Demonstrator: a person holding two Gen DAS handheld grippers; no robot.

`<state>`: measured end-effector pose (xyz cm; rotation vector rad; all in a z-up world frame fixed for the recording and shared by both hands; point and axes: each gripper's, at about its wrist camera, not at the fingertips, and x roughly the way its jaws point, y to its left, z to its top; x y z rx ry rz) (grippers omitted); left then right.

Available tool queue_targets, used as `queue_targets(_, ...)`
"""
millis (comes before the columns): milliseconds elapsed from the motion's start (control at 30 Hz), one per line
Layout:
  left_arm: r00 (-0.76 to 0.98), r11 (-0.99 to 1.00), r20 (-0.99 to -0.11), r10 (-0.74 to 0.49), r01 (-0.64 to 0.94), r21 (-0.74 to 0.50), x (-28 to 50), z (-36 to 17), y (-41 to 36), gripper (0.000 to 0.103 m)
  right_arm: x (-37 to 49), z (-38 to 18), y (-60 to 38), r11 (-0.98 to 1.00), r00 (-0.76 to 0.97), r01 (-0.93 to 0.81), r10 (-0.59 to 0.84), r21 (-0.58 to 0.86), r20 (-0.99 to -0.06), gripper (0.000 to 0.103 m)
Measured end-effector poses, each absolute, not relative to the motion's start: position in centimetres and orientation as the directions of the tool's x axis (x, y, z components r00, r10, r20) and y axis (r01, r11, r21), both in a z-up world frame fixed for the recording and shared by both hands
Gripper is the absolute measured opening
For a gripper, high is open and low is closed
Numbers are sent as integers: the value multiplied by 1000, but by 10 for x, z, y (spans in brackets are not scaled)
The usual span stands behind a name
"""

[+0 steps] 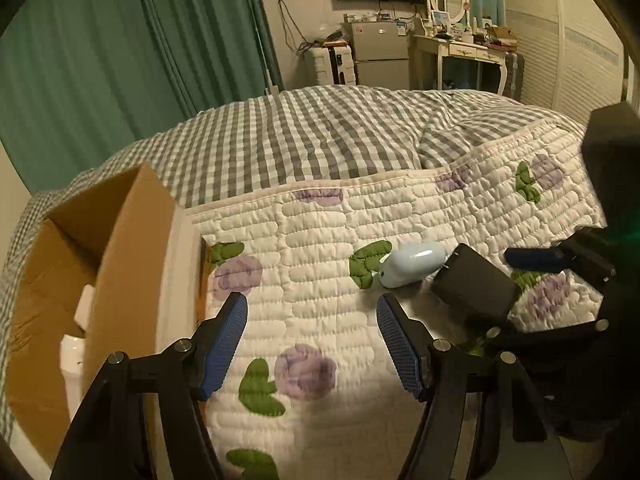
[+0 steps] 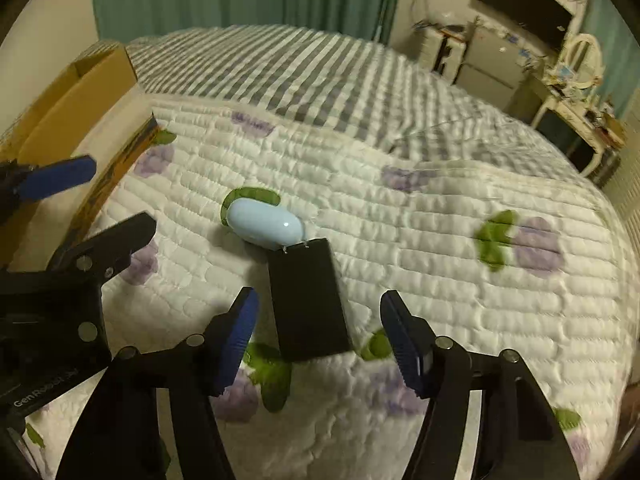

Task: Organize rigid objects
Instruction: 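Grasp the black power bank with the right tool while the left tool grasps the light blue earbud case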

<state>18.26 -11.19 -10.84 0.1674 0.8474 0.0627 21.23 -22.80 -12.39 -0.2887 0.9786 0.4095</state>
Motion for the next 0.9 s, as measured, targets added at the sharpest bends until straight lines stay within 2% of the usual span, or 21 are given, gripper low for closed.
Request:
queue_targets(67, 659, 985, -742, 122, 9, 170, 187, -113, -112, 70, 220, -134, -225, 881, 453, -472, 216, -27, -865, 63)
queue_targets(133, 653, 985, -747, 122, 11, 171, 192, -119, -113, 70, 226, -142, -225, 886, 424, -463, 192, -30, -885, 46)
queue_targets(300, 641, 985, -765, 71, 76, 155, 198, -130, -124, 70, 217, -125, -245, 912, 501, -410, 213, -14, -839, 39)
queue_targets(467, 611, 974, -792, -7, 182, 132, 207, -147, -151, 70, 220, -111, -281, 954, 564, -296, 211, 43, -798, 38)
queue_targets(600, 582, 980, -809, -82, 195, 41, 208, -153, -157, 70, 222, -111, -288, 955, 555, -288, 227, 71, -800, 38)
queue_targets(733, 552, 975, -833, -50, 208, 79, 210, -169, -166, 70, 222, -110, -291, 954, 556, -288, 232, 77, -798, 38)
queue_targets(900, 567, 984, -820, -73, 175, 33, 216, -170, -162, 70, 221, -112, -289, 955, 554, -287, 231, 77, -800, 38)
